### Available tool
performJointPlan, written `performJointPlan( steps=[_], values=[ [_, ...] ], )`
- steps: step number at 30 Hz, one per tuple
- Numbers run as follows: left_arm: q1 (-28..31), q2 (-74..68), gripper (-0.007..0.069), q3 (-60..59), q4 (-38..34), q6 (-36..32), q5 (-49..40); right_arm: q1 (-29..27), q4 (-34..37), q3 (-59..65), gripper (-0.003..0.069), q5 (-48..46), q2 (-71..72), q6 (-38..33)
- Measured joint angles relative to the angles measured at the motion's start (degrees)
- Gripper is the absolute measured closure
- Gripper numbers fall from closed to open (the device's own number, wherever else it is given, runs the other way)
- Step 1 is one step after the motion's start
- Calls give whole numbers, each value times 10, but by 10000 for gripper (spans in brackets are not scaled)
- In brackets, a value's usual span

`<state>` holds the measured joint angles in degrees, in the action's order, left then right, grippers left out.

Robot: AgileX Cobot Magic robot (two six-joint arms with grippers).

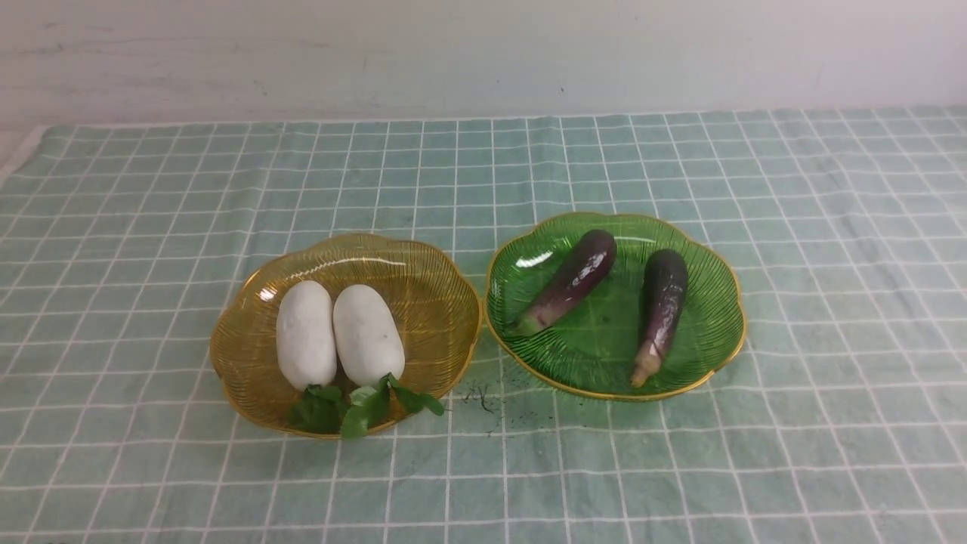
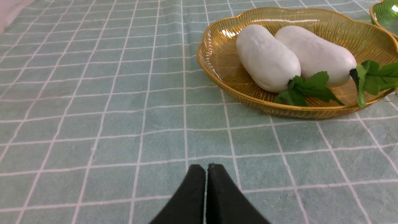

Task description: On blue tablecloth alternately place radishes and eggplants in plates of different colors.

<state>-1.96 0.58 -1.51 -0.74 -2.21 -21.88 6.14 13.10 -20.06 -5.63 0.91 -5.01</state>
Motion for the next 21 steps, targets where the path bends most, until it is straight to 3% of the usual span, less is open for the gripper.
performJointPlan(
  steps=[6, 11, 17, 21],
  values=[
    [0, 0, 632, 0, 0, 0, 0, -5, -77, 16, 673, -31, 0, -46],
    [0, 0, 632, 0, 0, 0, 0, -42, -148, 116, 673, -106, 0, -57],
    [0, 0, 632, 0, -1, 0, -1, -46, -159, 212, 673, -161, 0, -32],
    [0, 0, 632, 0, -1, 0, -1, -46, -160, 212, 673, -165, -1, -2]
  ],
)
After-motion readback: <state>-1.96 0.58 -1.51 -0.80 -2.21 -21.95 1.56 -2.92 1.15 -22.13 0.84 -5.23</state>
